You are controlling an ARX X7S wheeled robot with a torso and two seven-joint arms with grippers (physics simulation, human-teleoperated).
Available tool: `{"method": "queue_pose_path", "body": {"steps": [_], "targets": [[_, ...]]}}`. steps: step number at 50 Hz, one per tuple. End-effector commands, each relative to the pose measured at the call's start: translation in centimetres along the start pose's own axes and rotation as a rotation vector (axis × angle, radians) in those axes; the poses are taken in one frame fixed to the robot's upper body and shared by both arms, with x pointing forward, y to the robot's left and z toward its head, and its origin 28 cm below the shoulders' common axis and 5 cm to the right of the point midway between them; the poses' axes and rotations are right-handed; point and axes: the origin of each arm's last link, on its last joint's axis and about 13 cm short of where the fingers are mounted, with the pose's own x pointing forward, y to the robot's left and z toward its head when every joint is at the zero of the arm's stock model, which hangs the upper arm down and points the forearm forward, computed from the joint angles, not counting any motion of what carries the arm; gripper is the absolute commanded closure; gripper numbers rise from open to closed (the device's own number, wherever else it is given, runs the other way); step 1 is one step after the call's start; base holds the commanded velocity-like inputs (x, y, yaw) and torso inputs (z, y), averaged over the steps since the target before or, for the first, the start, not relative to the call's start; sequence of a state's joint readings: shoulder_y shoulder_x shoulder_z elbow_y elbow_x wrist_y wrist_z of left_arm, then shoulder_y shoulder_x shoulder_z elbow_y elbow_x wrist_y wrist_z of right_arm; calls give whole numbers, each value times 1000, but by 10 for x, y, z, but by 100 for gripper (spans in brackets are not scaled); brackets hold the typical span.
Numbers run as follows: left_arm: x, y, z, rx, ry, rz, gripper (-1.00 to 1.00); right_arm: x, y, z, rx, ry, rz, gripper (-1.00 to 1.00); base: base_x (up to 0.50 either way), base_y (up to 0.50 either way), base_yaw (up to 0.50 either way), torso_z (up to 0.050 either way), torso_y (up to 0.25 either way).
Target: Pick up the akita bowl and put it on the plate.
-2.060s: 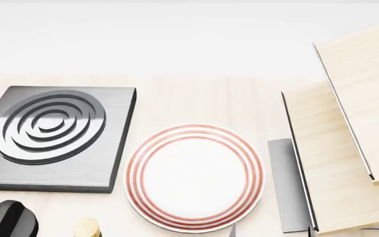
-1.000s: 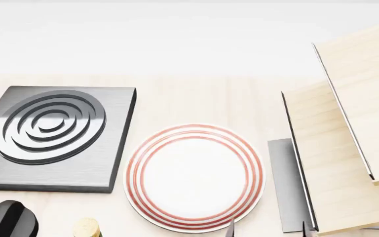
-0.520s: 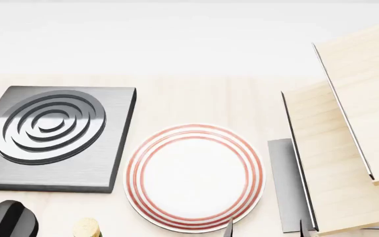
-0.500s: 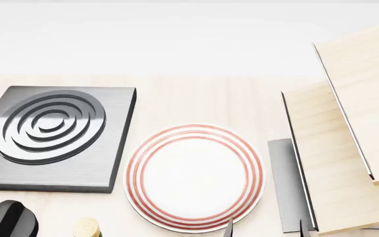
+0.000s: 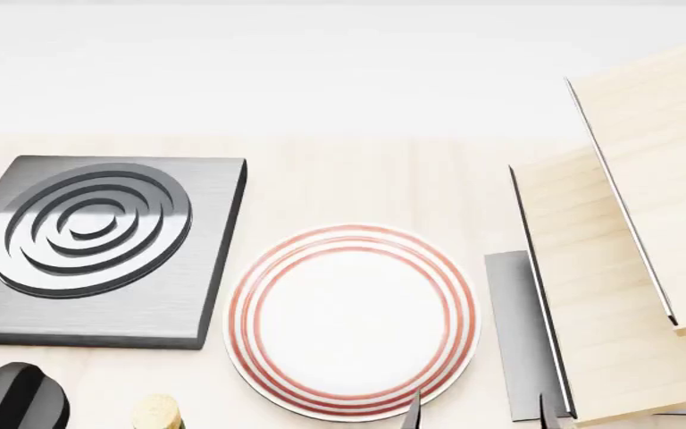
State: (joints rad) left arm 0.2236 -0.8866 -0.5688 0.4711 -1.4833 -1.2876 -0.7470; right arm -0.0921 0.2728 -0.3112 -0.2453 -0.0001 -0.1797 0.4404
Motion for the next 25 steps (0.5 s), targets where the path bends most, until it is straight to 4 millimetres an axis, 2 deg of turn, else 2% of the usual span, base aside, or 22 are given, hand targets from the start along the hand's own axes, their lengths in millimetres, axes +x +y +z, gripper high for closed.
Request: {"method": "queue_pose_path", "body": {"steps": [1,25], "targets": [[-2,3,-1,-4,37,16,-100,1,1,-1,-1,7,-1,-100,0,0,0,0,0],[18,6,-1,1,123,27,-100,2,2,-5,-1,19,2,-100,0,0,0,0,0]]}}
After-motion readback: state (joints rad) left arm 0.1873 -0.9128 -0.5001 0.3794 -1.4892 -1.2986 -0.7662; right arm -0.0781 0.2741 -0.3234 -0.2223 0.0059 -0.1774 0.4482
